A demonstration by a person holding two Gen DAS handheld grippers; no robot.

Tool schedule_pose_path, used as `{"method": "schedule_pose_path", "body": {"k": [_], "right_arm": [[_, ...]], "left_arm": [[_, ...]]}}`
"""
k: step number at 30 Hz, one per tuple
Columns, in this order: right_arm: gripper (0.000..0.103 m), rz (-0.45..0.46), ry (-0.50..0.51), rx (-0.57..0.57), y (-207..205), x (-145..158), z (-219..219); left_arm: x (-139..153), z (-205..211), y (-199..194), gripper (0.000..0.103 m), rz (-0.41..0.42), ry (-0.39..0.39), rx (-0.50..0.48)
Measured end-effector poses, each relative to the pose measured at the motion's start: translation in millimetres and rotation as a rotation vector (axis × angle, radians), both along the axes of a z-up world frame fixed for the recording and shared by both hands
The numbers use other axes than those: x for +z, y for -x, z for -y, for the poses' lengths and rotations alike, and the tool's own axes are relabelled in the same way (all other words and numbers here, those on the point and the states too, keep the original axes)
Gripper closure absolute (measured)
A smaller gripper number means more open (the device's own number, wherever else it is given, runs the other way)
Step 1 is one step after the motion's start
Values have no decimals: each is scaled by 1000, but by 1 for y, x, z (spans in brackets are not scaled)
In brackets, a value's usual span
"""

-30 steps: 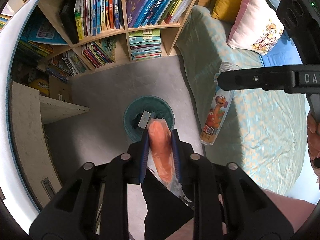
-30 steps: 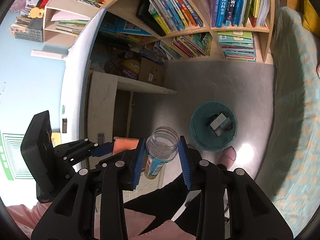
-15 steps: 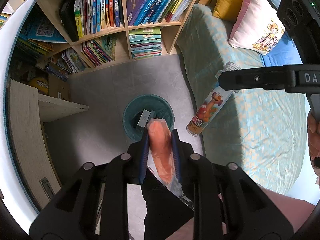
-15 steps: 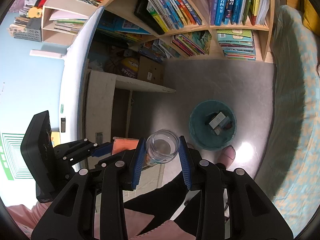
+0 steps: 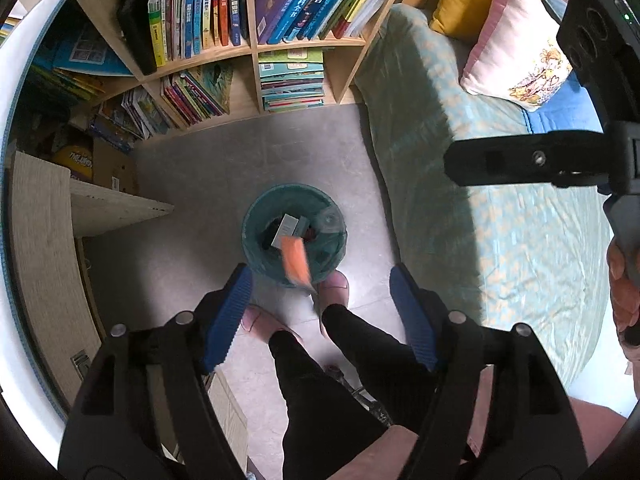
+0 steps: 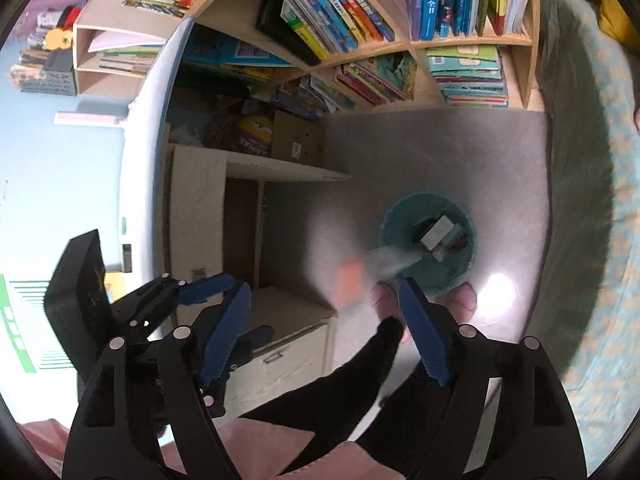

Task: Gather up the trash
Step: 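Open both tools to drop the orange pack and jar into the wastebasket, then move both open tools back over the table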

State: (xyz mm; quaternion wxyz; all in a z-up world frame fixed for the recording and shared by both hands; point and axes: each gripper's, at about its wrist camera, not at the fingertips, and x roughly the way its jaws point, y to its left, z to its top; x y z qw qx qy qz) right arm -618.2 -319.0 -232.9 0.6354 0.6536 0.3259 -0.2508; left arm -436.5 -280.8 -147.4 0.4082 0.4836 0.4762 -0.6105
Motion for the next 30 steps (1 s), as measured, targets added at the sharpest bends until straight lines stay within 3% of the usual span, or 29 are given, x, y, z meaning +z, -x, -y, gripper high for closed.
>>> {"method": "schedule_pose_path", "body": {"k": [11,17,21,30], "right_arm": [[26,5,10,14,-6,5,5],[24,36,61,67,-28,22,13],[22,62,120,163,-65,42,23],[15,128,244,384,-175,84,36]], "left_arm": [[8,0,-10,34,4,13,26],[22,-3,-33,34,9,39,81],[38,-10,-67,34,24,71,165],[66,-44,-186,21,94,126,444]]}}
